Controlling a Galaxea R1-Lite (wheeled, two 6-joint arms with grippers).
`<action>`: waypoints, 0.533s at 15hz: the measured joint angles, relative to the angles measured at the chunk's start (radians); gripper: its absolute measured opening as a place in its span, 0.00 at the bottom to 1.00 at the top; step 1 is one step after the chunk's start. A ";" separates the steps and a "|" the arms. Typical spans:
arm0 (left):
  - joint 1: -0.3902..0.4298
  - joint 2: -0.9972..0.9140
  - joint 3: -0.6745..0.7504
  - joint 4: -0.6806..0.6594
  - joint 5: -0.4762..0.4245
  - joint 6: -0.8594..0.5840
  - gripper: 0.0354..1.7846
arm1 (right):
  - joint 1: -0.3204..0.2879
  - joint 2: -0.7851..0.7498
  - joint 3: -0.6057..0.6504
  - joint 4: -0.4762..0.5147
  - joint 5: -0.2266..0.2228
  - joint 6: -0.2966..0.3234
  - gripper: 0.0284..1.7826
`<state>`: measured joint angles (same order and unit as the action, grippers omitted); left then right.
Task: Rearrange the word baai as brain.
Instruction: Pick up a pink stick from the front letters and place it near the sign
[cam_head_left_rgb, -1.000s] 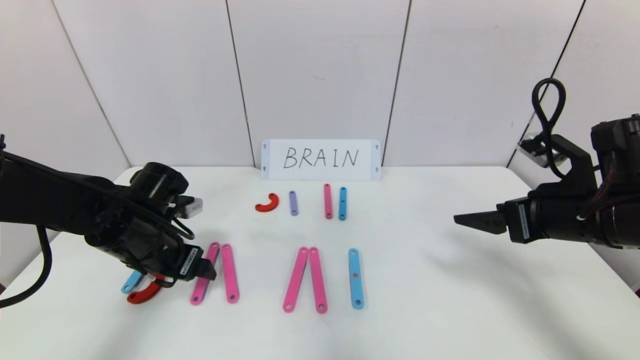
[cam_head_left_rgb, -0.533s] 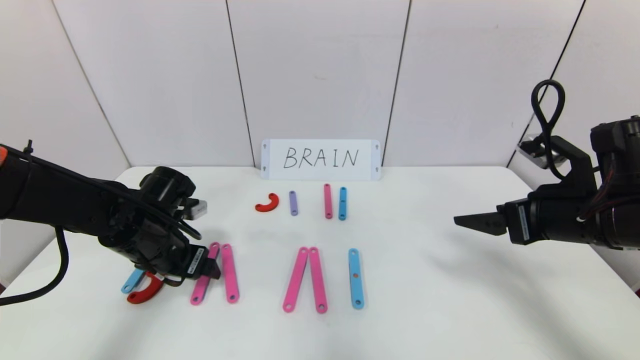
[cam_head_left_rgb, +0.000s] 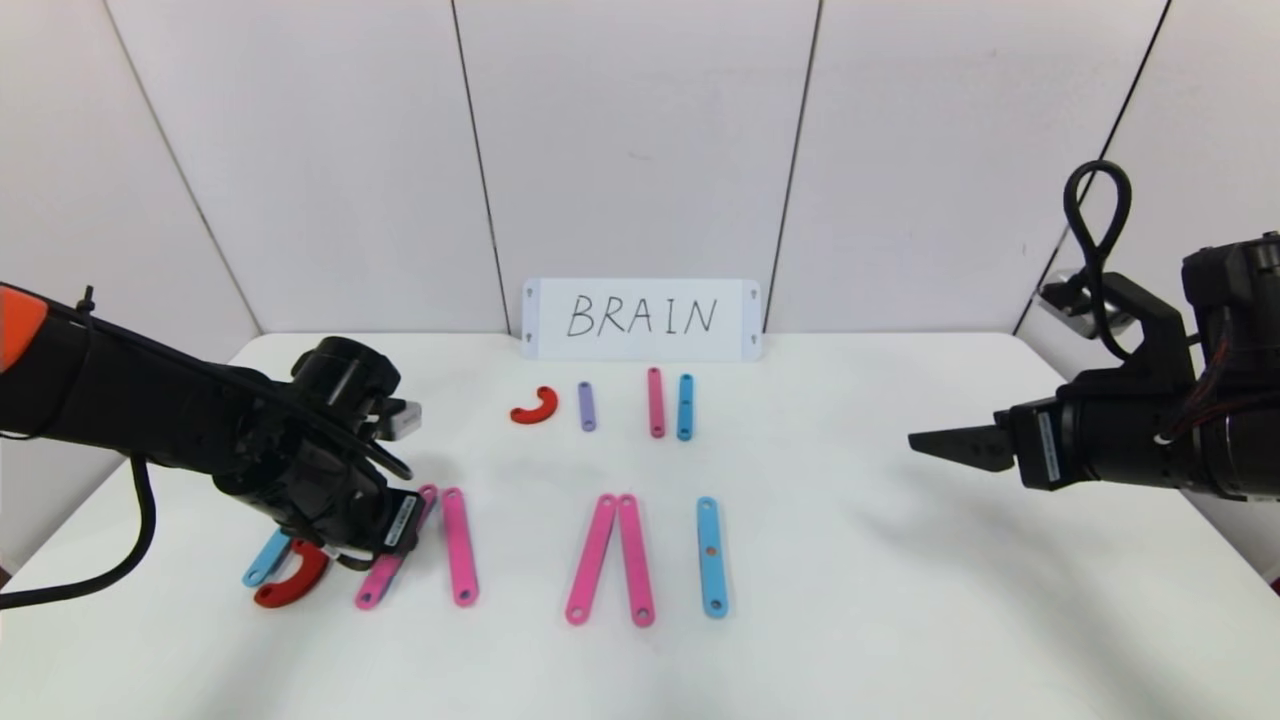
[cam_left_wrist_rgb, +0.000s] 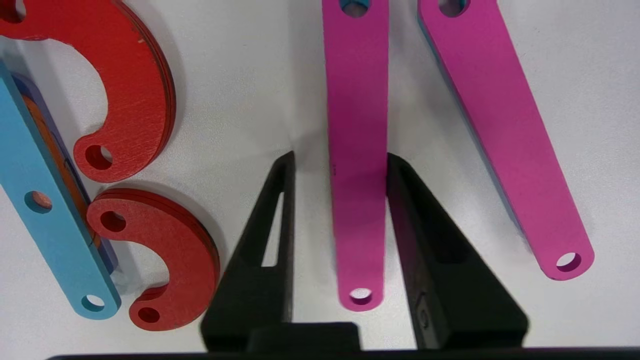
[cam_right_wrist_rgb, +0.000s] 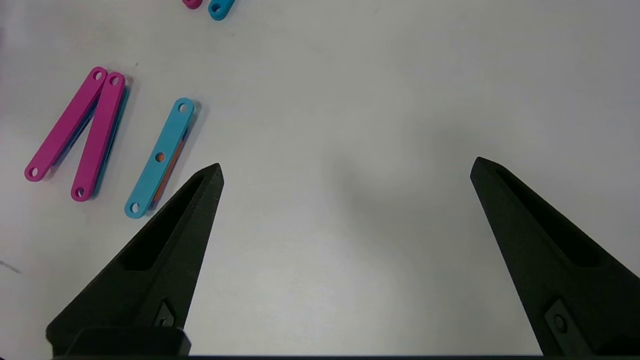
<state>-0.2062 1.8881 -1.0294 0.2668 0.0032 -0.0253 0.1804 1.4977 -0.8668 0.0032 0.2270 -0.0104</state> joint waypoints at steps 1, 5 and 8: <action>-0.003 0.000 0.000 0.000 0.000 0.000 0.19 | 0.000 0.000 0.000 0.000 0.000 0.000 0.97; -0.010 -0.002 0.000 0.002 0.001 0.000 0.15 | 0.001 0.000 0.001 0.000 0.000 0.000 0.97; -0.012 -0.010 -0.007 0.004 0.000 -0.008 0.15 | 0.002 -0.001 0.005 0.000 0.001 -0.003 0.97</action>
<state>-0.2179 1.8777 -1.0362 0.2706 0.0032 -0.0336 0.1823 1.4970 -0.8621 0.0032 0.2283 -0.0130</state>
